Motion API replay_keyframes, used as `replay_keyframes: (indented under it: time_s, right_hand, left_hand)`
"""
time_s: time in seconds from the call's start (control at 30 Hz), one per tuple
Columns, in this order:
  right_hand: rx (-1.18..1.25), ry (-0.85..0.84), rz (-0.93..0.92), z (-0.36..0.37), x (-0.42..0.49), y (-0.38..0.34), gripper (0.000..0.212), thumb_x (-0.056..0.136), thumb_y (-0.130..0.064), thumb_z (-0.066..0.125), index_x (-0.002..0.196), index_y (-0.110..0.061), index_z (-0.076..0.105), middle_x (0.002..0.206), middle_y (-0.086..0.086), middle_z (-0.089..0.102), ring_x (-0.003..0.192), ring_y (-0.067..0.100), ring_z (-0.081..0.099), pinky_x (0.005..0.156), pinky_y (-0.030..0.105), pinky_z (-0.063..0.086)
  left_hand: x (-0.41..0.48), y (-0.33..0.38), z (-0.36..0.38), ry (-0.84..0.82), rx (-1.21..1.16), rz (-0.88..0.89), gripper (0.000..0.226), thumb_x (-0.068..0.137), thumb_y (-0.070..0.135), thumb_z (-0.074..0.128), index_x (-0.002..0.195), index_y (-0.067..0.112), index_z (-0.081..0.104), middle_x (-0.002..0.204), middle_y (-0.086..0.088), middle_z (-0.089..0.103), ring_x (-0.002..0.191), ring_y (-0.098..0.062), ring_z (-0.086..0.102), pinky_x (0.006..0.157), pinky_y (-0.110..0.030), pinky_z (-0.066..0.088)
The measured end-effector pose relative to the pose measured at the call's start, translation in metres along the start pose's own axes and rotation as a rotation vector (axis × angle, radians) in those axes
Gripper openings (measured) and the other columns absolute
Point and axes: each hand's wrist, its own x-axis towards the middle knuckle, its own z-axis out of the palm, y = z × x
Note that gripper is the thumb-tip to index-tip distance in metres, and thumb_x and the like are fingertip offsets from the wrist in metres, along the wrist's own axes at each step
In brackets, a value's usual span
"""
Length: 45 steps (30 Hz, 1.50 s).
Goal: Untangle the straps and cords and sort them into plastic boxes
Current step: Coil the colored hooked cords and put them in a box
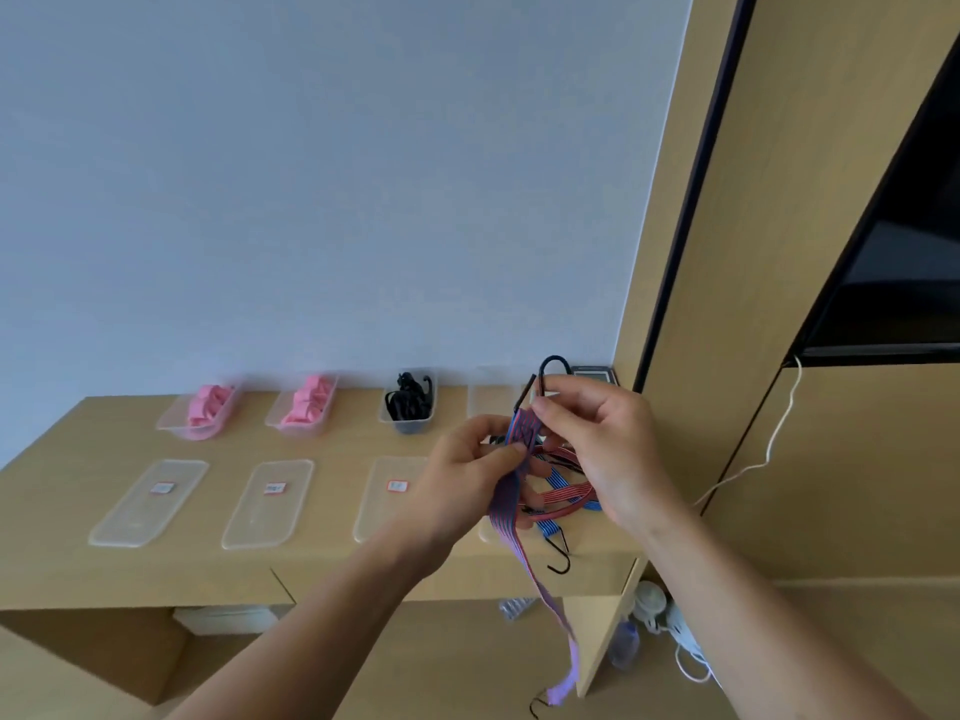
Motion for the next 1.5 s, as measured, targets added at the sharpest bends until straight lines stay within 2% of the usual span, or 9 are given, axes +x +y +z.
replay_keyframes:
  time_s: [0.17,0.3,0.5,0.73,0.9,1.13,1.23,1.33,1.5]
  right_hand:
    - [-0.200,0.116,-0.358,-0.006,0.003,-0.004,0.027,0.082,-0.007,0.079,0.089,-0.033,0.078,0.083,-0.011,0.077,0.074,0.008,0.072,0.069,0.019,0.055]
    - [-0.418,0.170,-0.725,-0.011,0.002,-0.001,0.024,0.083,0.003,0.076,0.098,-0.015,0.078,0.093,-0.009,0.075,0.087,0.008,0.072,0.076,0.029,0.057]
    - [-0.085,0.087,-0.388,-0.012,-0.005,0.006,0.039,0.082,0.013,0.066,0.090,-0.022,0.081,0.109,0.000,0.074,0.102,0.023,0.072,0.083,0.039,0.058]
    - [-0.287,0.061,-0.424,-0.029,-0.001,-0.006,0.044,0.081,0.010,0.067,0.087,-0.032,0.080,0.104,-0.009,0.072,0.096,0.018,0.071,0.075,0.031,0.060]
    - [-0.278,0.020,-0.403,-0.035,0.001,-0.010,0.042,0.073,0.004,0.075,0.084,-0.037,0.080,0.100,-0.008,0.071,0.092,0.019,0.071,0.076,0.029,0.058]
    - [-0.175,-0.097,0.014,-0.036,0.001,-0.018,0.027,0.079,-0.022,0.075,0.107,-0.026,0.075,0.100,0.003,0.076,0.093,0.019,0.073,0.075,0.026,0.057]
    - [-0.242,-0.134,-0.005,-0.033,-0.001,-0.020,0.015,0.089,-0.012,0.072,0.092,-0.025,0.077,0.086,0.001,0.076,0.072,0.021,0.074,0.061,0.028,0.058]
    - [-0.315,-0.036,-0.099,-0.032,0.000,-0.020,0.013,0.082,-0.020,0.074,0.091,-0.029,0.077,0.086,-0.002,0.076,0.079,0.020,0.074,0.072,0.037,0.059]
    - [-0.216,0.027,-0.110,-0.029,0.001,-0.014,0.015,0.077,-0.022,0.075,0.089,-0.031,0.078,0.079,0.002,0.076,0.068,0.011,0.067,0.062,0.027,0.053]
  left_hand:
    - [0.010,0.003,0.010,0.057,-0.008,0.043,0.015,0.104,0.006,0.057,0.110,-0.003,0.067,0.085,-0.011,0.076,0.063,-0.017,0.070,0.053,-0.026,0.056]
    - [0.018,0.006,0.015,-0.008,-0.103,0.032,0.020,0.105,0.002,0.053,0.113,-0.003,0.069,0.094,-0.014,0.077,0.071,-0.020,0.070,0.060,-0.028,0.056]
    - [0.022,0.011,0.016,-0.091,-0.232,0.021,0.021,0.104,-0.001,0.052,0.114,-0.005,0.070,0.090,-0.019,0.073,0.068,-0.020,0.067,0.060,-0.025,0.055]
    - [0.023,0.018,0.021,-0.183,-0.346,-0.037,0.035,0.099,0.027,0.062,0.113,-0.003,0.074,0.110,-0.025,0.075,0.090,-0.037,0.074,0.072,-0.036,0.061]
    - [0.022,0.008,0.017,-0.240,-0.207,0.042,0.027,0.099,0.002,0.061,0.125,-0.001,0.069,0.118,-0.026,0.073,0.109,-0.042,0.071,0.085,-0.035,0.061]
    - [0.024,0.007,0.021,-0.177,-0.163,0.067,0.029,0.103,-0.008,0.050,0.128,-0.003,0.063,0.114,-0.029,0.073,0.095,-0.031,0.075,0.075,-0.029,0.062]
    - [0.027,0.006,0.023,-0.147,-0.195,0.050,0.024,0.103,-0.009,0.050,0.124,-0.005,0.060,0.101,-0.026,0.076,0.088,-0.029,0.078,0.071,-0.028,0.062]
    - [0.028,0.002,0.024,-0.117,-0.177,0.044,0.015,0.103,0.001,0.056,0.116,-0.005,0.061,0.096,-0.022,0.078,0.083,-0.028,0.078,0.071,-0.033,0.064]
    - [0.029,-0.006,0.015,-0.060,0.071,0.082,0.018,0.100,0.022,0.068,0.093,0.007,0.077,0.084,-0.014,0.079,0.073,-0.020,0.073,0.075,-0.039,0.059]
